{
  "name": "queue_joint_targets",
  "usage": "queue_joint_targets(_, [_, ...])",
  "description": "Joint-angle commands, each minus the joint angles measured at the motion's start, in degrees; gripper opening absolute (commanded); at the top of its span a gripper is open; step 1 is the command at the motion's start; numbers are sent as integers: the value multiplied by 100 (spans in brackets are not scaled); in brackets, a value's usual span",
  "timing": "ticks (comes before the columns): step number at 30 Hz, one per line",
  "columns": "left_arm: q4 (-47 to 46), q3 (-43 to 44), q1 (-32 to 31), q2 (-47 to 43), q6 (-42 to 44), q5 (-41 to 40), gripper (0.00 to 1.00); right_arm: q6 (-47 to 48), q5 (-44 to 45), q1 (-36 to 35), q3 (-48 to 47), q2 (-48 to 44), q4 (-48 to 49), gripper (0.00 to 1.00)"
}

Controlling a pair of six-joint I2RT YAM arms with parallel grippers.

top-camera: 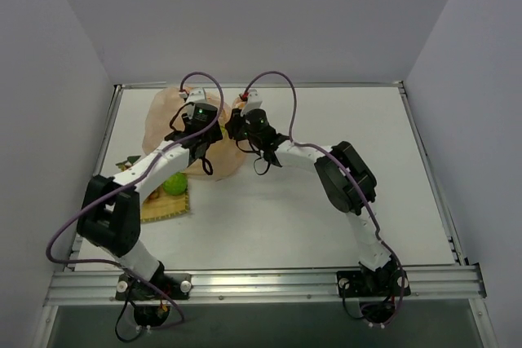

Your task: Take the fake fruits out of the plastic bag

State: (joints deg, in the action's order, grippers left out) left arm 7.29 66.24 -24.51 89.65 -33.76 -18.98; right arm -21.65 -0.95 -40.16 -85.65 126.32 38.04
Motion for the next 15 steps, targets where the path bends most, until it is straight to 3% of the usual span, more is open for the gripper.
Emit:
queue_joint_targets(1, [-175, 530, 78, 455, 212, 219, 42, 82, 16, -18, 276, -565, 607, 27])
queue_joint_targets(10, [-87, 1031, 131, 1300, 317, 509, 38, -15, 269, 70, 584, -582, 555, 6])
queue_joint_targets(15, [-184, 1216, 236, 1599, 493, 781, 47, -41, 368, 131, 838, -661, 573, 0])
